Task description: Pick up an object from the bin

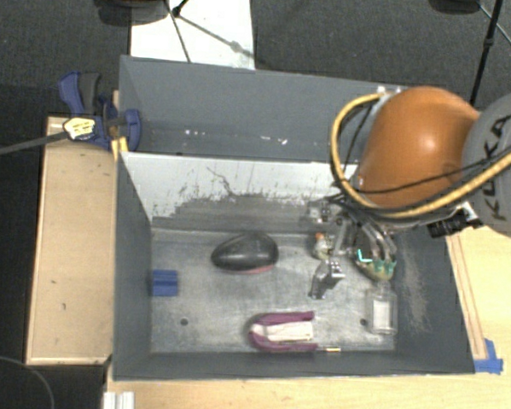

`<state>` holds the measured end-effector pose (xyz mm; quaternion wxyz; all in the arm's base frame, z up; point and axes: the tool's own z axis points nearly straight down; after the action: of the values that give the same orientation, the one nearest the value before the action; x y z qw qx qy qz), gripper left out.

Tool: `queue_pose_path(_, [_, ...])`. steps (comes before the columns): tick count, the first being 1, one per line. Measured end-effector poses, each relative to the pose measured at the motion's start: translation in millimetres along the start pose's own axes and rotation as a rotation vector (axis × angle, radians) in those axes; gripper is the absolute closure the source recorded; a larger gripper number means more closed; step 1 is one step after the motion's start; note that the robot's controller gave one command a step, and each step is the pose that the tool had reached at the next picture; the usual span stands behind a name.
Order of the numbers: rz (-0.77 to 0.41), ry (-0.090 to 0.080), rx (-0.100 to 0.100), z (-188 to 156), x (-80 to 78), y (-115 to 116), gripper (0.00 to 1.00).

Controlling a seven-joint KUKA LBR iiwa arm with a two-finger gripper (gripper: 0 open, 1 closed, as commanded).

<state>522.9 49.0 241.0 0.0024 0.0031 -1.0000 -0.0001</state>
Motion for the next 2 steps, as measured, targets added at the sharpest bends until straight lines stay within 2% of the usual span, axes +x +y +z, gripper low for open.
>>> queue_pose_path(1, [0.029,-0.001,-0.001,106.3,-43.2,25.9,0.0])
queue_pose_path(2, [0.204,-0.005,-0.001,167.8,-60.9,86.5,0.0])
